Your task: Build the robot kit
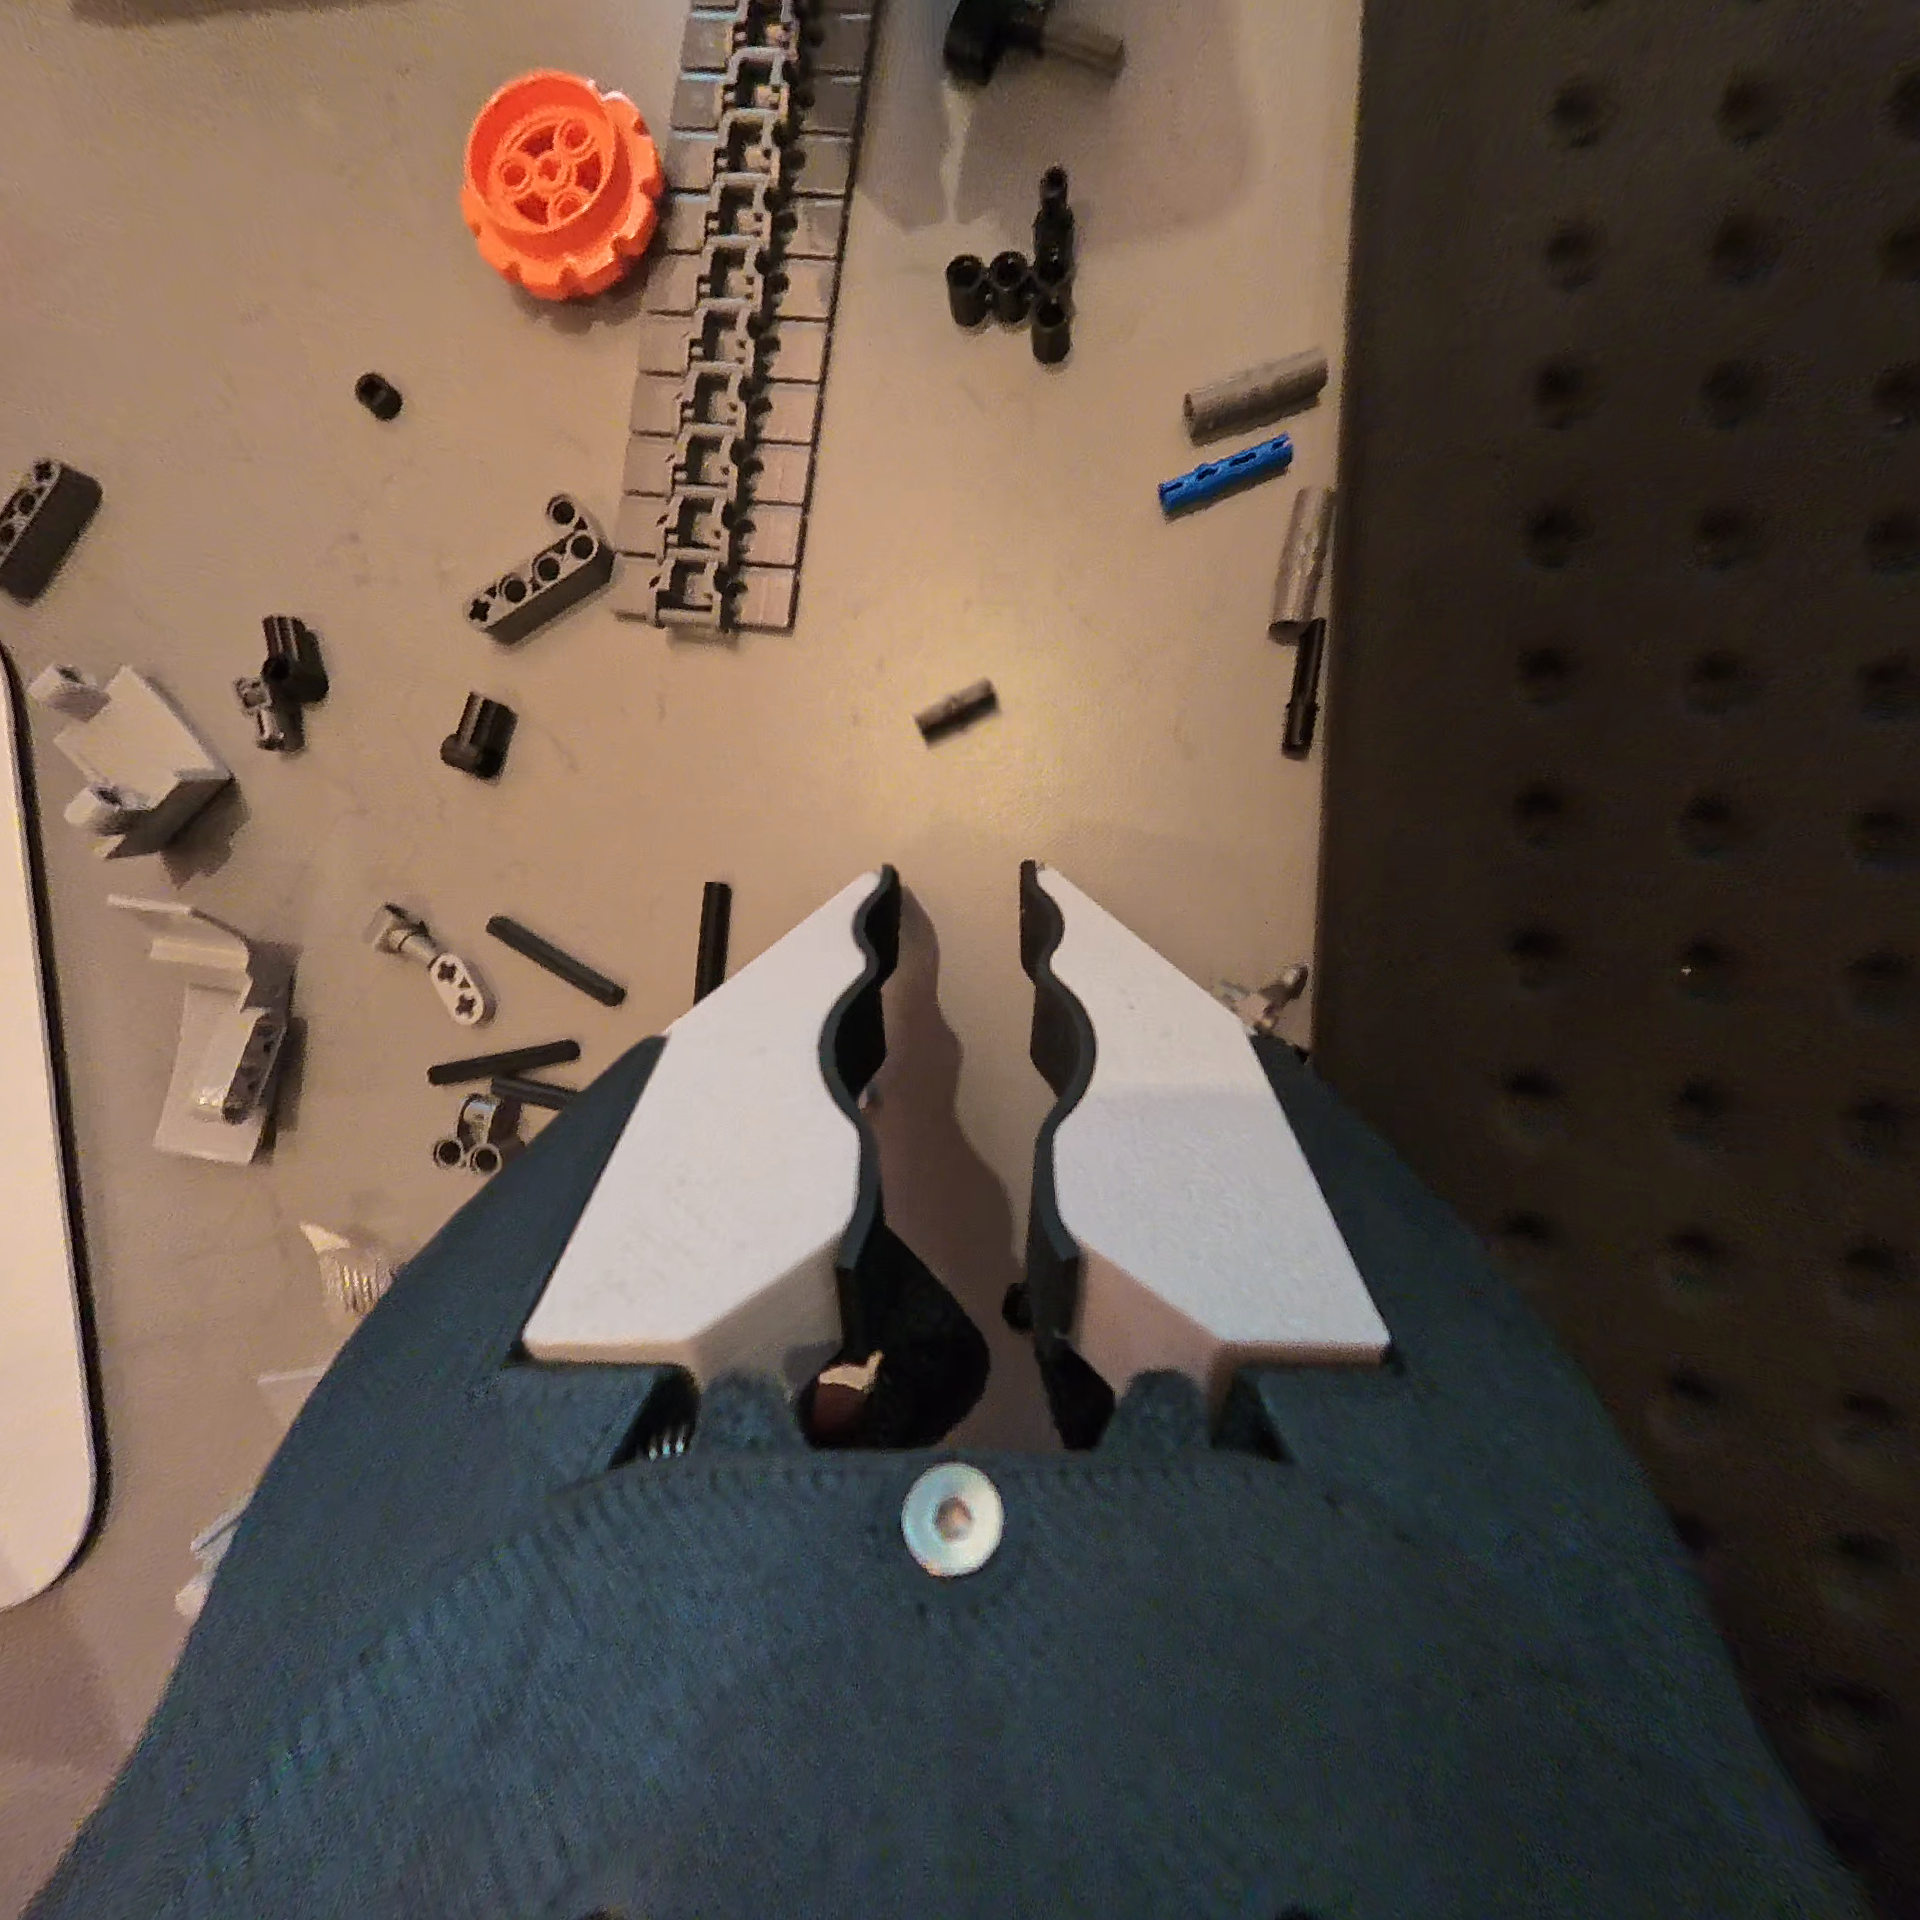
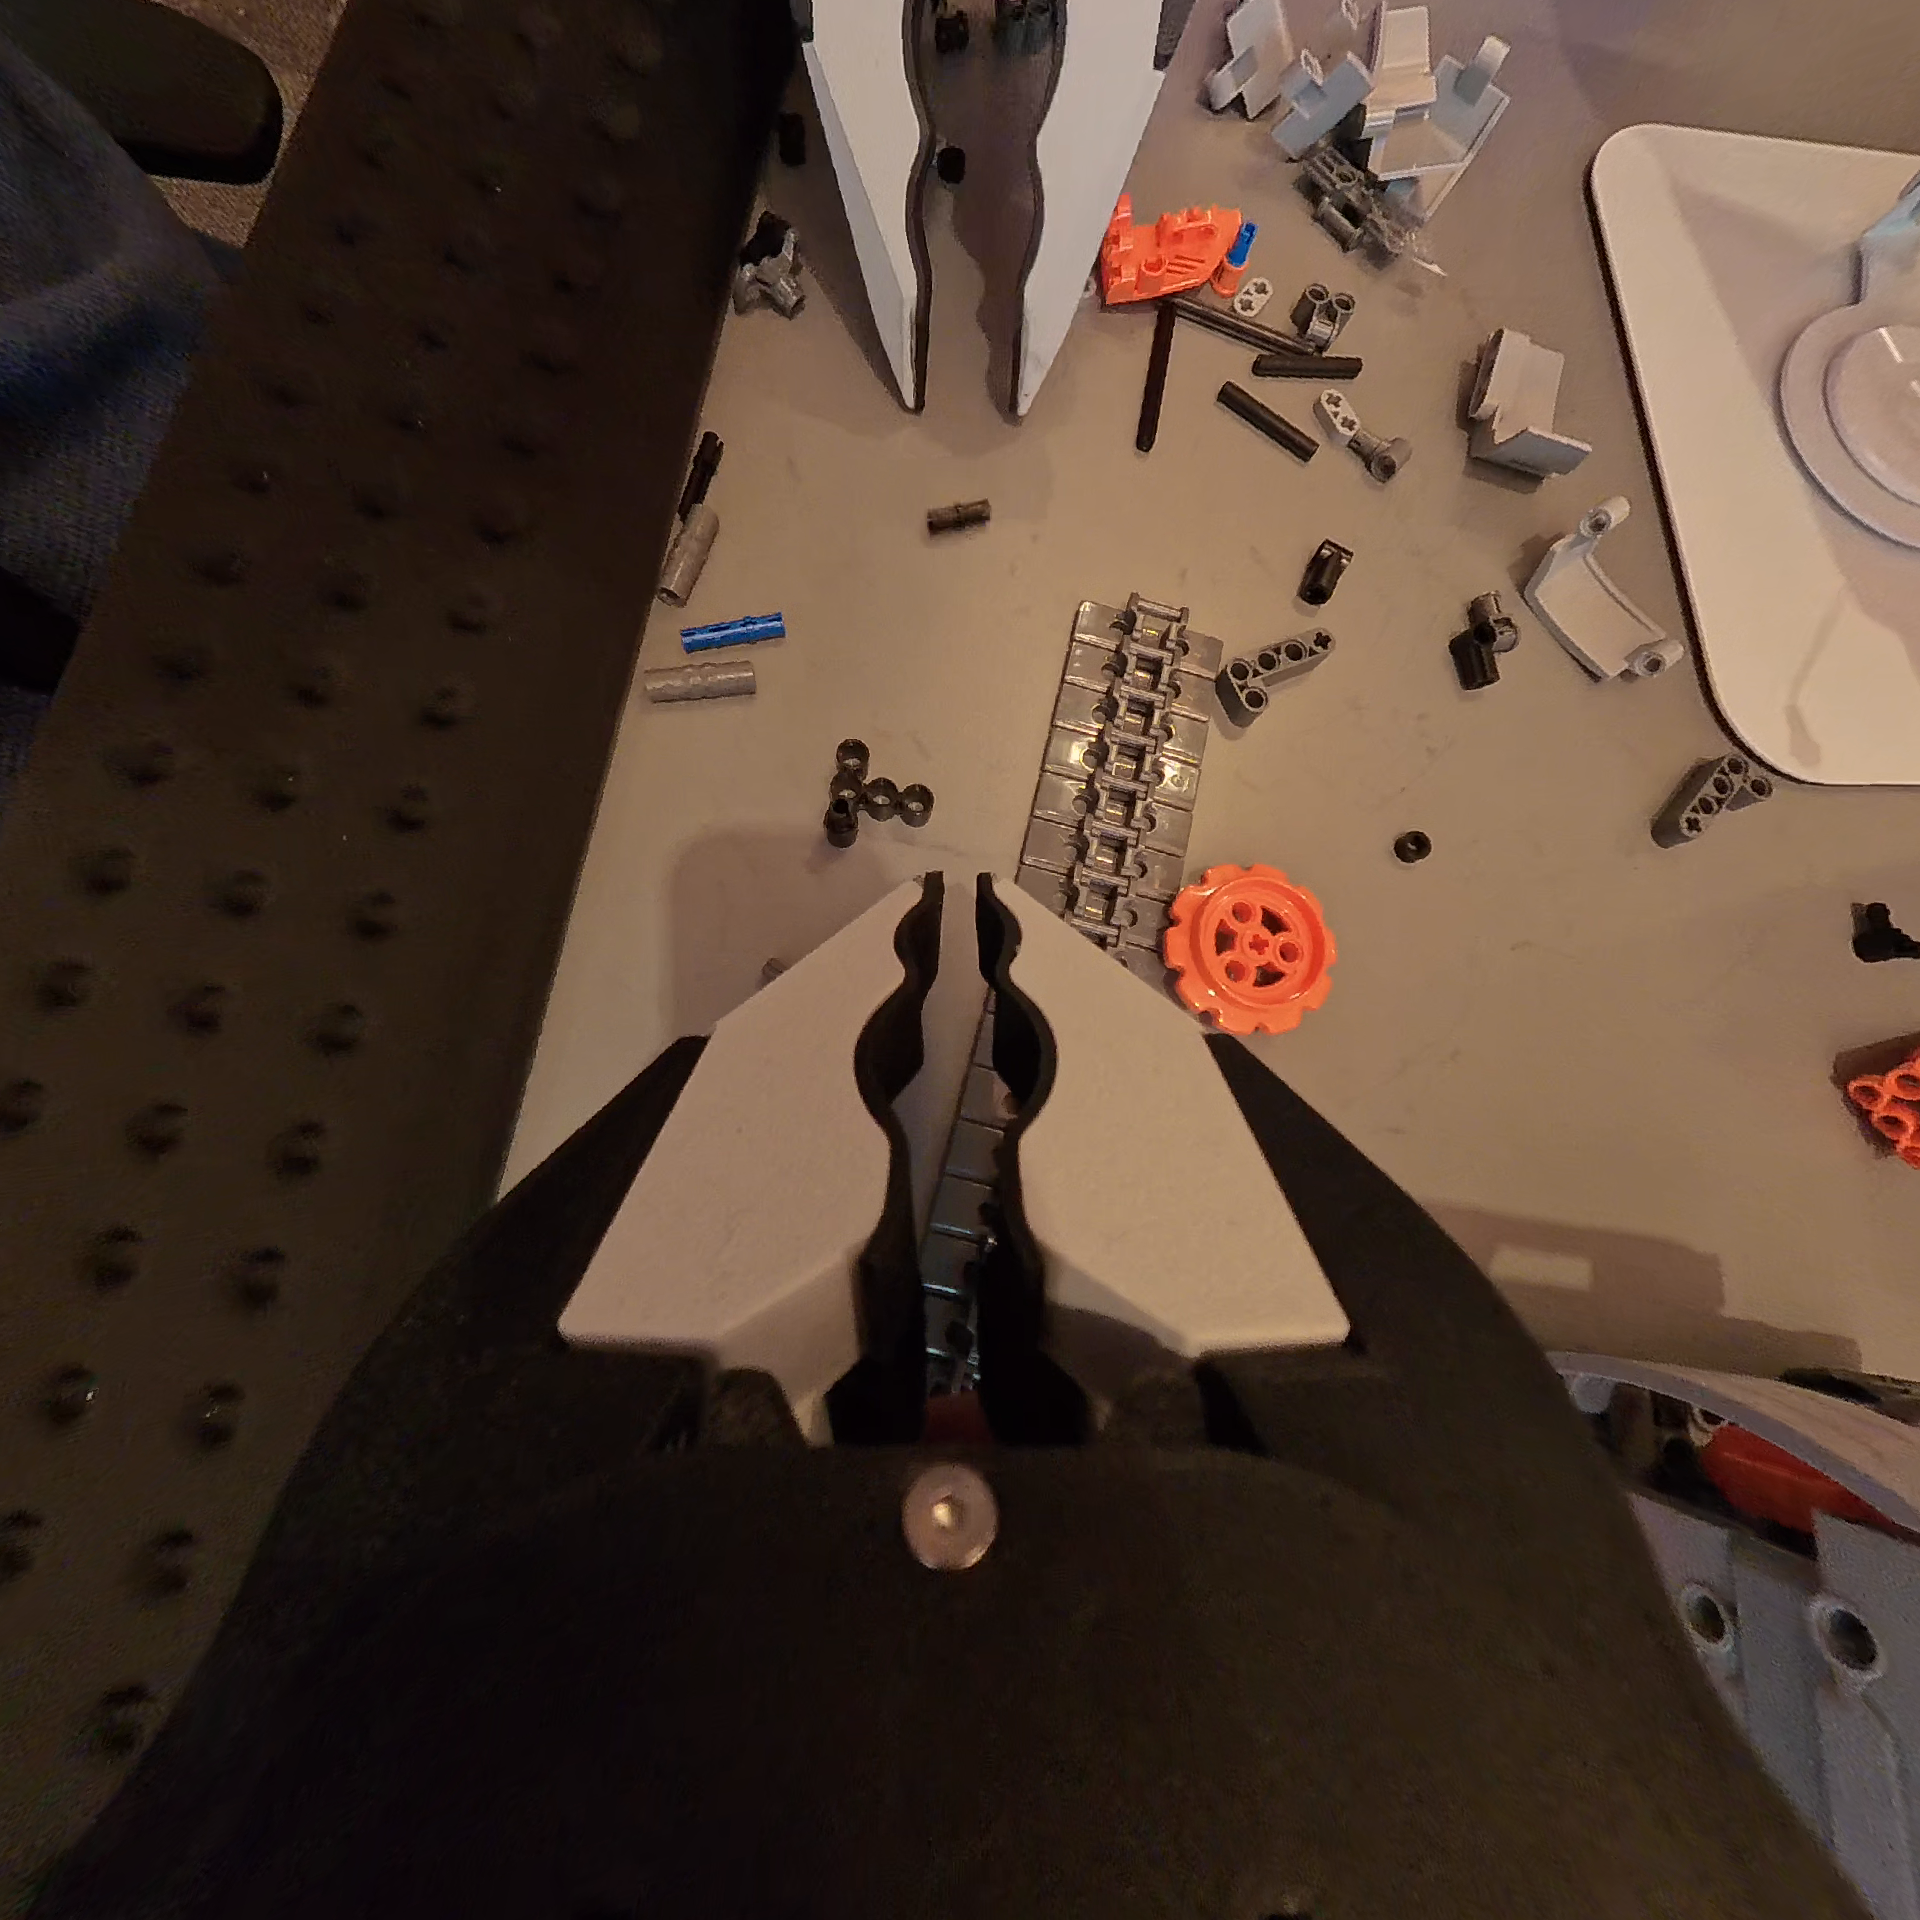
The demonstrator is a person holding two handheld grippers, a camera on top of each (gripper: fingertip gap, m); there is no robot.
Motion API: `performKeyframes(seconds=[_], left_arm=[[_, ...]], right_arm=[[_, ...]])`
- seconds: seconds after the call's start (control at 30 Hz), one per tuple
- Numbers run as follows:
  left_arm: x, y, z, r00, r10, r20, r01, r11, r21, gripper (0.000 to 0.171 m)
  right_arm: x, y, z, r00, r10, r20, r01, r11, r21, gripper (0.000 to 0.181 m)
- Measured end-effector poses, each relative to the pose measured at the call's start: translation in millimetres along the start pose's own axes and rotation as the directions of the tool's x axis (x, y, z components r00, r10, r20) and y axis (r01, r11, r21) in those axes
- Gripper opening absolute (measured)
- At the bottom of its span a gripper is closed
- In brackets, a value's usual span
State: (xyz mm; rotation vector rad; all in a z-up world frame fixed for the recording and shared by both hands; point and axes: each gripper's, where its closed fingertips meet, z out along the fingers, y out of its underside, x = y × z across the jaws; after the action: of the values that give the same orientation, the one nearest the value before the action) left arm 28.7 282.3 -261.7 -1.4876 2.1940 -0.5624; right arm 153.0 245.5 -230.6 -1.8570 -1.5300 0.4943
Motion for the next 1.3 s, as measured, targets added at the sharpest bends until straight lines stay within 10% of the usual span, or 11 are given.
performKeyframes(seconds=[0.5,1.0,1.3], left_arm=[[-19.4,-50.4,29.8,0.985,0.155,0.071,-0.158,0.986,0.045,0.032],[-21.4,-62.0,46.4,0.994,0.077,0.073,-0.081,0.996,0.045,0.005],[-36.8,-102.5,26.8,0.898,0.15,0.413,-0.245,0.951,0.187,0.004]], right_arm=[[6.9,6.9,-1.9,0.999,0.028,-0.018,-0.028,1.0,0.009,0.003],[6.4,2.5,-3.0,0.999,0.033,-0.018,-0.032,0.999,0.039,0.003],[24.4,-29.0,-20.2,0.963,0.267,0.035,-0.266,0.924,0.274,0.009]])
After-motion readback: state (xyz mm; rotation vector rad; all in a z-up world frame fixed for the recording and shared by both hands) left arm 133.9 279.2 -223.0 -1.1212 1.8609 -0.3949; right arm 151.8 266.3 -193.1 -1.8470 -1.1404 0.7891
